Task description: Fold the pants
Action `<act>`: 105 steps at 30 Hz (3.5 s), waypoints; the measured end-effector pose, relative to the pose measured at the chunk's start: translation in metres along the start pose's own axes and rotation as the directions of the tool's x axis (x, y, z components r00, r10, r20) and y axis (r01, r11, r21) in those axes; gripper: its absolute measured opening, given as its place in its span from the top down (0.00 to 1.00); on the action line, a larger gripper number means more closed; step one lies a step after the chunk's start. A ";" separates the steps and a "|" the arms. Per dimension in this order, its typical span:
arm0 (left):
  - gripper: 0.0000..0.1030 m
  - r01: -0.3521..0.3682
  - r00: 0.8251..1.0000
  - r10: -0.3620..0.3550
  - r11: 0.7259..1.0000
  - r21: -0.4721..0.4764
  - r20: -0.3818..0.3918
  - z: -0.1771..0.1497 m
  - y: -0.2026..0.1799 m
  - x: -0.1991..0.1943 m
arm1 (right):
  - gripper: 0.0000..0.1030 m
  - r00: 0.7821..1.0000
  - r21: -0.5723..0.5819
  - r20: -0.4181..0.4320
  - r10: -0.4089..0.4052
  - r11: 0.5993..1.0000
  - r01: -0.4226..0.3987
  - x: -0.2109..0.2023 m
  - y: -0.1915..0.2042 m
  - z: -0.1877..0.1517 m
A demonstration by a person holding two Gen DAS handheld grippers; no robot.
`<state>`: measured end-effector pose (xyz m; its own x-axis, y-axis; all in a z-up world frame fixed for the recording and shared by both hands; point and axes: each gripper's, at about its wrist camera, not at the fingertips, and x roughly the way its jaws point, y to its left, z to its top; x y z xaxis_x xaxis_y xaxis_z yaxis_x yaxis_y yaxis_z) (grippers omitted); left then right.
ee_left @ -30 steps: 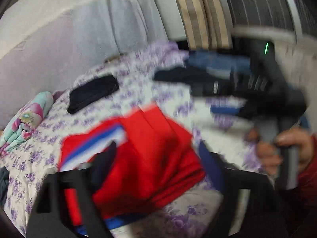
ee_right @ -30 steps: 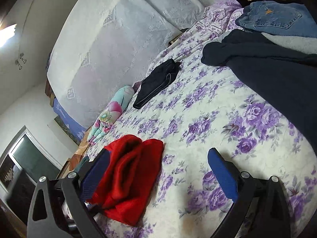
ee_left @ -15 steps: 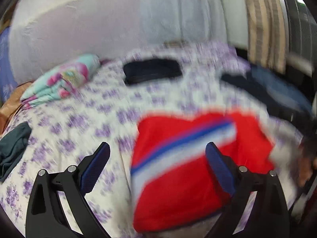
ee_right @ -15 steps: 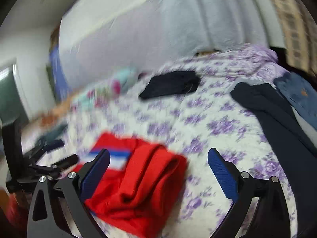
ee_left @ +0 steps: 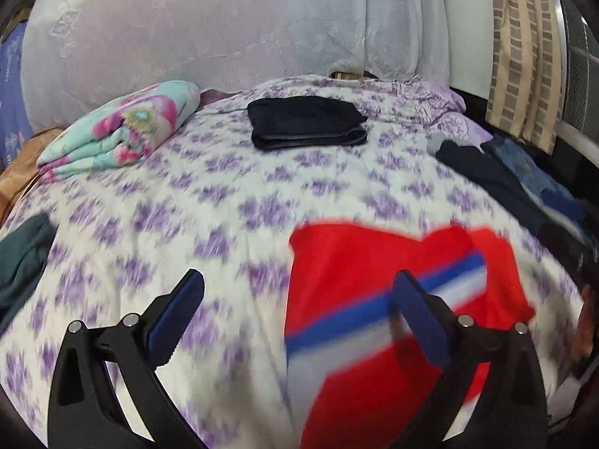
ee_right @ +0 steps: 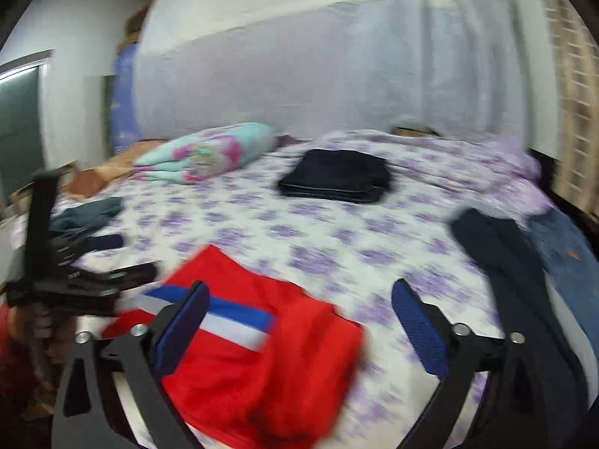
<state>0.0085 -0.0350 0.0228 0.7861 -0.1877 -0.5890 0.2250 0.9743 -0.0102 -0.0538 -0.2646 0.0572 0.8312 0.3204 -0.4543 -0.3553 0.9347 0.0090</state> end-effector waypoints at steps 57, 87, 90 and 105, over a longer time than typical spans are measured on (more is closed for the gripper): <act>0.90 0.052 0.979 -0.047 0.998 -0.021 0.198 0.233 0.009 0.154 | 0.62 0.995 0.167 0.047 0.086 0.982 -0.093 0.229 -0.130 0.180; 0.16 -0.124 0.992 0.115 0.972 -0.199 -0.058 0.236 0.066 0.358 | 0.94 0.999 0.210 -0.025 -0.024 0.977 0.029 0.425 -0.201 0.180; 0.19 -0.160 0.987 0.159 0.952 -0.260 -0.024 0.237 0.079 0.347 | 0.89 0.998 0.237 0.067 -0.009 0.971 -0.007 0.402 -0.196 0.191; 0.09 -0.198 0.979 0.203 0.969 -0.148 0.025 0.225 0.055 0.331 | 0.04 0.953 0.011 0.155 -0.260 0.965 0.261 0.386 -0.155 0.171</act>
<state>0.4106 -0.0711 0.0089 0.8294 0.0113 -0.5586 -0.0225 0.9997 -0.0132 0.3955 -0.2591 0.0328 0.9508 0.0861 -0.2976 -0.1208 0.9876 -0.1002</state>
